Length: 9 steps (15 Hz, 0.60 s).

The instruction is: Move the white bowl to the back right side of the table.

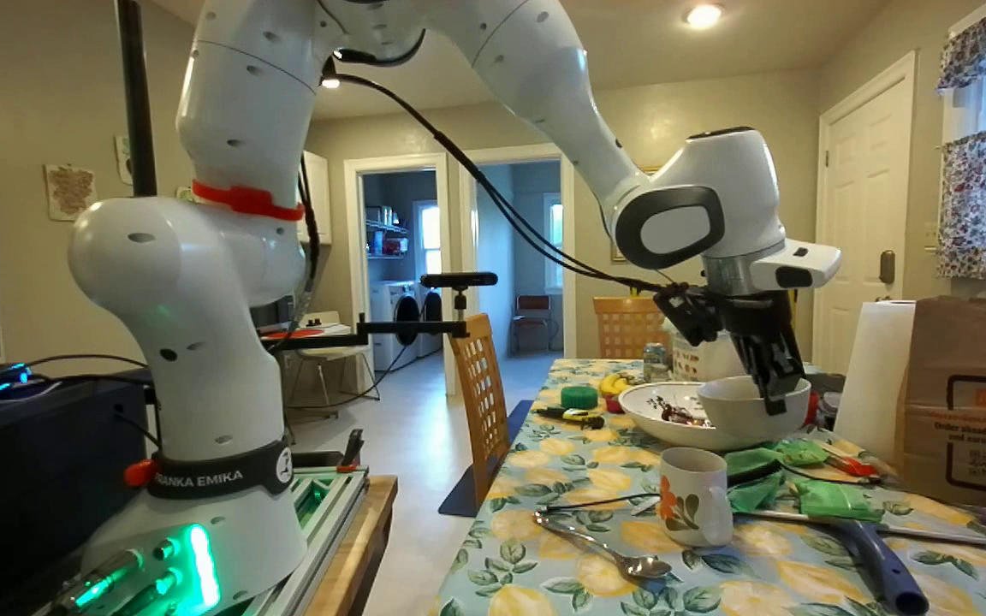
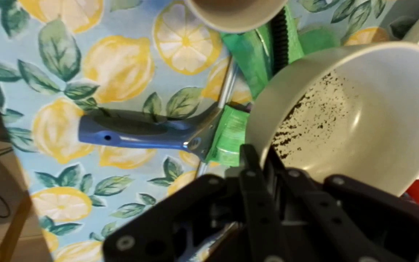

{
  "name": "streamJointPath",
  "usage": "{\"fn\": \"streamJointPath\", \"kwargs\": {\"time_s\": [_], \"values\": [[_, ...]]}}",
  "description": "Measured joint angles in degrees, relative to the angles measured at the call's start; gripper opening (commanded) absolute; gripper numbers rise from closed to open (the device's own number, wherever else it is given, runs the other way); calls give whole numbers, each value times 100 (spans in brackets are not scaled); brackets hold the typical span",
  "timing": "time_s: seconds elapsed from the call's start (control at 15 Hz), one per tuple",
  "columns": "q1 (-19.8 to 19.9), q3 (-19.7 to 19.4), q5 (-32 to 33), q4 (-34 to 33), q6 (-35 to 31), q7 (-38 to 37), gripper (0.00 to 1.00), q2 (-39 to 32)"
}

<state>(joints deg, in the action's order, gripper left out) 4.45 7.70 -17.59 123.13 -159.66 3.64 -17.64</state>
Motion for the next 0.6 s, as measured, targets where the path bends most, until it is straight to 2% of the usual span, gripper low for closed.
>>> {"fn": "streamJointPath", "kwargs": {"time_s": [0.27, 0.6], "values": [[-248, -520, 381, 173, 124, -838, 2, 105], [-374, -779, 467, 325, 107, -1440, 2, 208]]}}
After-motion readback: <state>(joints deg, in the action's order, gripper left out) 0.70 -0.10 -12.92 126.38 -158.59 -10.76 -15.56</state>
